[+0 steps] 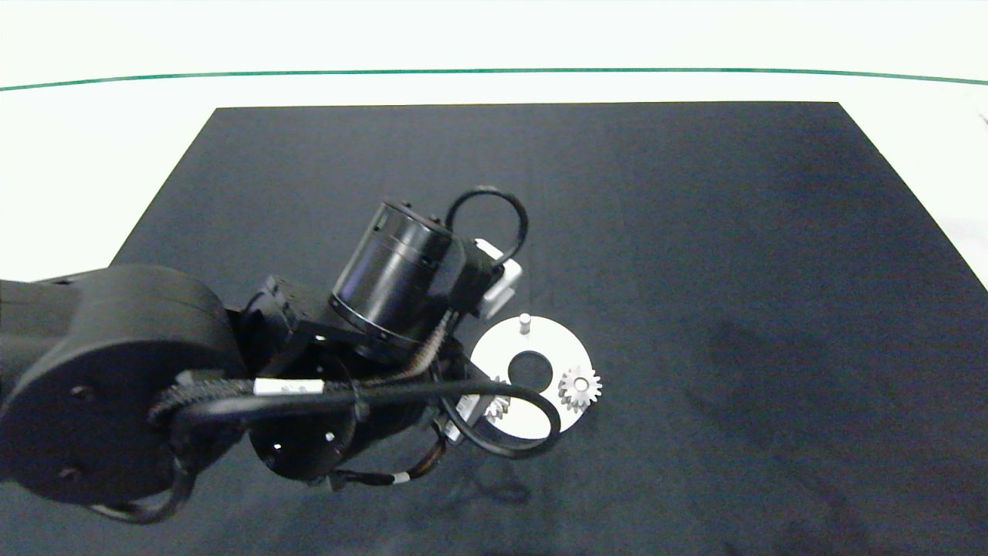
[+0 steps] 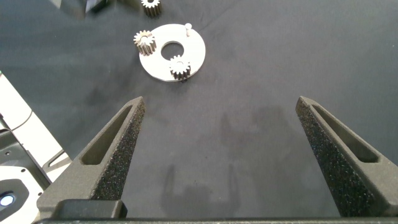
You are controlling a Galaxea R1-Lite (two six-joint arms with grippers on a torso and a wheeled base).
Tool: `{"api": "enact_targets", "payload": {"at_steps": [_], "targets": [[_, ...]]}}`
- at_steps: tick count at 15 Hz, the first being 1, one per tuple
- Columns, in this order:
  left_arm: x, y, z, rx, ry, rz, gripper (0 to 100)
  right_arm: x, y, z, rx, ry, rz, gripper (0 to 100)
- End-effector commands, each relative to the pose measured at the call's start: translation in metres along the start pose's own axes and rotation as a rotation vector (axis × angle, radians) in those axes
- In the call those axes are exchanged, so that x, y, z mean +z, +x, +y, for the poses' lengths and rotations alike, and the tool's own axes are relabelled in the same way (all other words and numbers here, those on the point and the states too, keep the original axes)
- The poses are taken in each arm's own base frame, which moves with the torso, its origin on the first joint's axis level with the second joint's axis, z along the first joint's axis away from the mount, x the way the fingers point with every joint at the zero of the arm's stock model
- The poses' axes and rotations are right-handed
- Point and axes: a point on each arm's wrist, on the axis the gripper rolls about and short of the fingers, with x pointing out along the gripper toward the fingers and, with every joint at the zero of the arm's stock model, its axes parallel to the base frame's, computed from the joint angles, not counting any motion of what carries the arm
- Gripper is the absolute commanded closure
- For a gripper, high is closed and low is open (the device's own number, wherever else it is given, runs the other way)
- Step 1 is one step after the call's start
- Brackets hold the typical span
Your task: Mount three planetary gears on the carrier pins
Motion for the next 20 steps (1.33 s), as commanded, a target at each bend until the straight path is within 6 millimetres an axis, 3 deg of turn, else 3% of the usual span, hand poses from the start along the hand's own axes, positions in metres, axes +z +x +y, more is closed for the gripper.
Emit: {"api": "enact_targets", "payload": {"at_steps": [1,8,20], "targets": [[0.005,-0.012,0.041,0.097,-0.1,-0.042,0,-0.001,0.0,0.0,0.001,-0.009,0.003,0],[0.014,-0.01,0.042,0.098,-0.208,-0.071,0,-0.001,0.0,0.0,0.0,-0.008,0.004,0],[0.016,0.028,0.035,0.1,-0.282,-0.048,0,-0.001,-0.005,0.0,-0.008,-0.012,-0.013,0]]}}
